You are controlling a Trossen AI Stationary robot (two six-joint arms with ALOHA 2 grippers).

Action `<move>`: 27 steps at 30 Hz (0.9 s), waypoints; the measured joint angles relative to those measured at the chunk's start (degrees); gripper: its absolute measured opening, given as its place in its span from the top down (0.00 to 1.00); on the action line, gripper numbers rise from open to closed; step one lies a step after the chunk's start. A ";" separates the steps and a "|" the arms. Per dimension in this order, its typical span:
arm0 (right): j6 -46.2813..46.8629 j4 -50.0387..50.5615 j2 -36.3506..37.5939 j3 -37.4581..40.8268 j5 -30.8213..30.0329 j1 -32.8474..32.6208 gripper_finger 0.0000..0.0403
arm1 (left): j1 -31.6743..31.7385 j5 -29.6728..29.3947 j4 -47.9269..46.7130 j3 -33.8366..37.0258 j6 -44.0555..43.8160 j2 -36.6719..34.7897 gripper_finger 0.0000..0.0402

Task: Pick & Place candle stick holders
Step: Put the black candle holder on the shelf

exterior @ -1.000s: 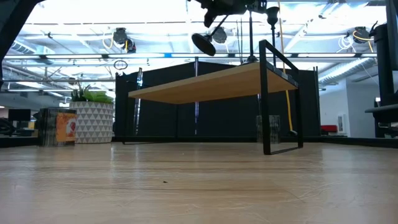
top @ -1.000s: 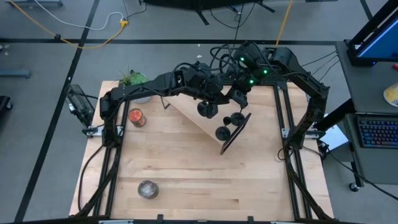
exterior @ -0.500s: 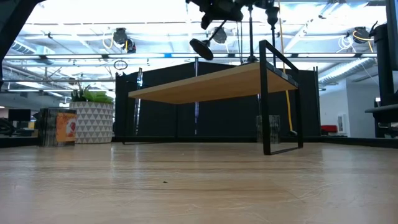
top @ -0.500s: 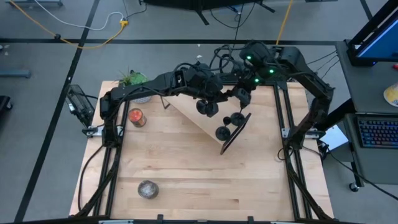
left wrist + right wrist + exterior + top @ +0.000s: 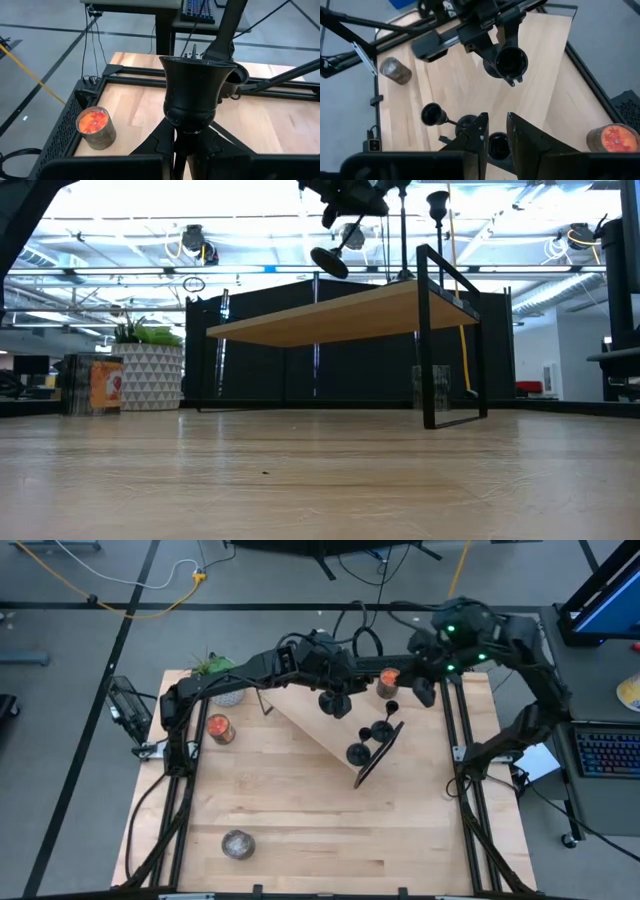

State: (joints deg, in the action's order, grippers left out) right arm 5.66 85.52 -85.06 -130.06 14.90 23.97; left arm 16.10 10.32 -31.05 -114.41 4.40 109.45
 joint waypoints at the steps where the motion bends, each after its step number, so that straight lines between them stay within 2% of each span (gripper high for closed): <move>1: 0.57 0.00 0.54 0.00 -0.03 0.00 0.85 | 0.23 0.16 -0.02 0.00 0.00 0.00 0.94; 5: 1.97 0.04 2.21 0.00 -0.11 0.00 0.85 | 1.00 3.29 0.25 0.68 0.49 0.02 0.94; 15: 2.68 0.21 4.31 0.00 -0.13 0.02 0.85 | 2.33 8.77 10.10 11.59 -2.55 0.13 0.94; 21: 3.77 0.33 4.40 0.00 -0.13 0.02 0.85 | 3.64 13.94 18.04 12.76 -2.85 -0.96 0.94; 27: 4.39 0.33 4.40 0.00 -0.13 0.02 0.85 | 4.45 17.66 19.04 12.78 -0.50 -2.17 0.94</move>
State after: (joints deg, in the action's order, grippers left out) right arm 10.04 85.84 -80.66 -130.06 14.76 23.99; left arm 20.55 27.97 -12.01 -101.64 3.90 107.27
